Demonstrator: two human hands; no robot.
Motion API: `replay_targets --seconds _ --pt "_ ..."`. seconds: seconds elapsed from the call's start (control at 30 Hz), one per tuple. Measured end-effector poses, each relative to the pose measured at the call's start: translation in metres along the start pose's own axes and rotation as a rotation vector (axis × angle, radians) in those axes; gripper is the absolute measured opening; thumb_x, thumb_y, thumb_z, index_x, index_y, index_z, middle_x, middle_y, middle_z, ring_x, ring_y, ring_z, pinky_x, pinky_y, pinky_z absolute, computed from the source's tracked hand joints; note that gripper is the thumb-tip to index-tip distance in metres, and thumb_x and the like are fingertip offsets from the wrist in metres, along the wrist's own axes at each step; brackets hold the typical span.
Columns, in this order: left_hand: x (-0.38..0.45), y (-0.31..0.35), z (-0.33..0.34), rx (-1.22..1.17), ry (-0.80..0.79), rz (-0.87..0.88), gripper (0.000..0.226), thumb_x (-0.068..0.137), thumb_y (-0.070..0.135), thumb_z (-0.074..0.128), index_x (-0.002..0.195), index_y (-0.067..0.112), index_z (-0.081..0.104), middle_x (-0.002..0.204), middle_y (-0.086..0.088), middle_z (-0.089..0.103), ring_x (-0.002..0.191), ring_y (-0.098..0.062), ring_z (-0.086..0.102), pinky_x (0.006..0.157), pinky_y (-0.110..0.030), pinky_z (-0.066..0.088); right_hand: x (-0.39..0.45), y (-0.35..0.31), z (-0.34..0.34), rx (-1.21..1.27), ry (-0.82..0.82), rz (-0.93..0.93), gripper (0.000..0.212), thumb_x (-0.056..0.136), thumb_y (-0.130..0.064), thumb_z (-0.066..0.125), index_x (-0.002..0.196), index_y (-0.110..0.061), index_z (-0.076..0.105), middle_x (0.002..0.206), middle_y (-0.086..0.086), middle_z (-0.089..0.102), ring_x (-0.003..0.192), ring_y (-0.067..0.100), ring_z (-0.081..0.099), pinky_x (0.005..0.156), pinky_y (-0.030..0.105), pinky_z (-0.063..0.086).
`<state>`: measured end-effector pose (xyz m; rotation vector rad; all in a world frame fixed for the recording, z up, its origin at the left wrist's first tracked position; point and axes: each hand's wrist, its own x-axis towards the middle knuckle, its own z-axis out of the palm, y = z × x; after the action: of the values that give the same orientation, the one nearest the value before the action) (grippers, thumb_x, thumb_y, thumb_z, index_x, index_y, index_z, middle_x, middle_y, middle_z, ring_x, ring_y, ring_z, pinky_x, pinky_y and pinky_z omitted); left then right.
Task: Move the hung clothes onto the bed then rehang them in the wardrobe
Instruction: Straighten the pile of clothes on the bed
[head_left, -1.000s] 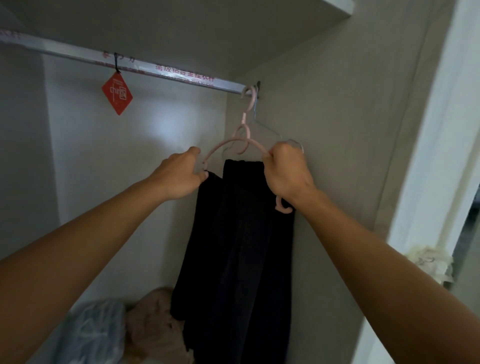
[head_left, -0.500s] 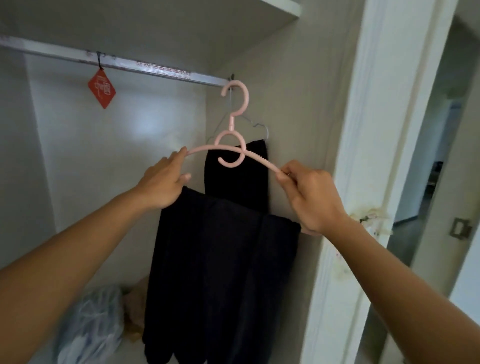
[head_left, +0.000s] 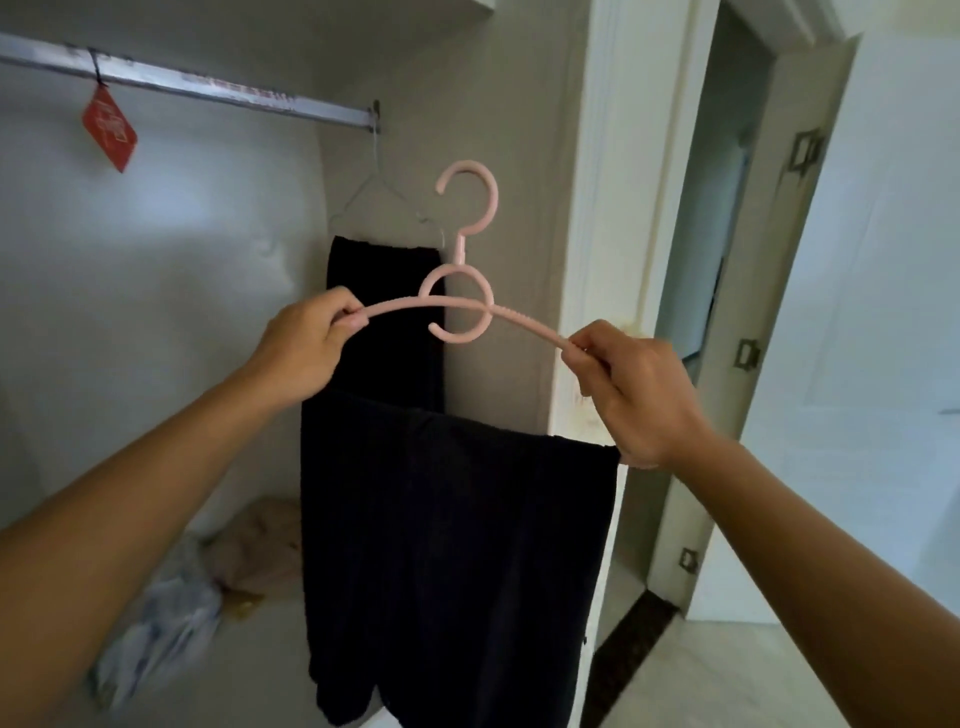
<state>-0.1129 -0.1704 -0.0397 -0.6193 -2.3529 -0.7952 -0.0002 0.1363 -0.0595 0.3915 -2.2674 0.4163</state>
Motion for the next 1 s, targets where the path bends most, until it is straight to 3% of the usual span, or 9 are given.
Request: replay_targets --seconds 0.1,0.2,0.33,0.43,0.53,0.67,0.73,0.8,1.0 --pt "-0.017 0.030 0.005 -0.069 -0.027 0.067 0.015 0.102 0.021 0.049 0.094 0.015 0.060 0.078 -0.006 0.058 0.068 -0.021 0.053 0.062 -0.037 0.039 -0.023 0.007 -0.023 -0.028 0.057 0.069 0.022 0.104 -0.031 0.046 0.097 -0.017 0.060 0.067 -0.015 0.061 0.049 0.008 0.053 0.052 0.033 0.047" --pt "-0.030 0.065 0.013 -0.134 -0.051 0.099 0.015 0.101 0.020 0.049 0.092 0.016 0.060 0.072 0.005 0.053 0.056 -0.008 0.047 0.052 -0.028 0.036 -0.045 0.012 -0.049 -0.007 0.088 0.202 0.019 0.103 -0.029 0.049 0.098 -0.017 0.062 0.072 -0.020 0.061 0.057 0.009 0.059 0.054 0.028 0.049" --pt "-0.042 0.107 0.029 -0.201 -0.088 0.131 0.017 0.099 0.021 0.054 0.084 0.025 0.062 0.072 0.003 0.057 0.061 -0.014 0.053 0.058 -0.032 0.041 -0.082 0.019 -0.094 -0.012 0.094 0.303 0.012 0.101 -0.026 0.053 0.095 -0.020 0.062 0.075 -0.013 0.064 0.059 0.002 0.056 0.056 0.015 0.039" --pt "-0.053 0.155 0.047 -0.270 -0.130 0.161 0.015 0.098 0.023 0.055 0.088 0.020 0.064 0.077 -0.009 0.063 0.068 -0.024 0.056 0.064 -0.032 0.041 -0.119 0.029 -0.135 -0.005 0.124 0.383 0.011 0.099 -0.024 0.056 0.094 -0.019 0.064 0.076 -0.006 0.067 0.053 -0.002 0.052 0.049 0.007 0.036" --pt "-0.070 0.210 0.067 -0.328 -0.168 0.195 0.012 0.099 0.023 0.055 0.091 0.019 0.064 0.073 -0.001 0.060 0.059 -0.005 0.052 0.056 -0.022 0.037 -0.162 0.038 -0.179 -0.010 0.162 0.453 0.009 0.097 -0.027 0.061 0.094 -0.021 0.066 0.071 -0.004 0.067 0.047 0.000 0.050 0.044 0.009 0.036" --pt "-0.096 0.288 0.095 -0.389 -0.212 0.263 0.011 0.098 0.021 0.056 0.101 0.018 0.066 0.088 -0.003 0.064 0.076 -0.017 0.058 0.062 -0.021 0.041 -0.224 0.054 -0.243 -0.110 0.146 0.550 0.012 0.096 -0.029 0.061 0.095 -0.019 0.067 0.070 -0.004 0.068 0.048 0.005 0.055 0.044 0.015 0.042" --pt "-0.111 0.328 0.108 -0.420 -0.237 0.285 0.012 0.098 0.021 0.056 0.102 0.017 0.067 0.085 0.001 0.061 0.072 -0.011 0.053 0.060 -0.021 0.039 -0.256 0.062 -0.278 -0.152 0.133 0.598 0.012 0.097 -0.028 0.061 0.095 -0.019 0.068 0.071 -0.006 0.069 0.058 0.015 0.064 0.058 0.031 0.055" --pt "-0.127 0.368 0.122 -0.450 -0.250 0.319 0.012 0.098 0.021 0.056 0.101 0.018 0.067 0.084 0.002 0.062 0.073 -0.008 0.053 0.061 -0.021 0.038 -0.288 0.070 -0.312 -0.185 0.136 0.629 0.013 0.097 -0.027 0.061 0.094 -0.017 0.068 0.072 -0.008 0.070 0.064 0.015 0.067 0.067 0.038 0.058" --pt "-0.177 0.479 0.169 -0.619 -0.311 0.370 0.016 0.098 0.020 0.057 0.109 0.016 0.067 0.088 0.007 0.061 0.081 -0.006 0.056 0.069 -0.021 0.041 -0.373 0.083 -0.412 -0.283 0.187 0.733 0.009 0.093 -0.025 0.066 0.090 -0.021 0.072 0.075 -0.009 0.071 0.067 0.005 0.067 0.073 0.032 0.058"
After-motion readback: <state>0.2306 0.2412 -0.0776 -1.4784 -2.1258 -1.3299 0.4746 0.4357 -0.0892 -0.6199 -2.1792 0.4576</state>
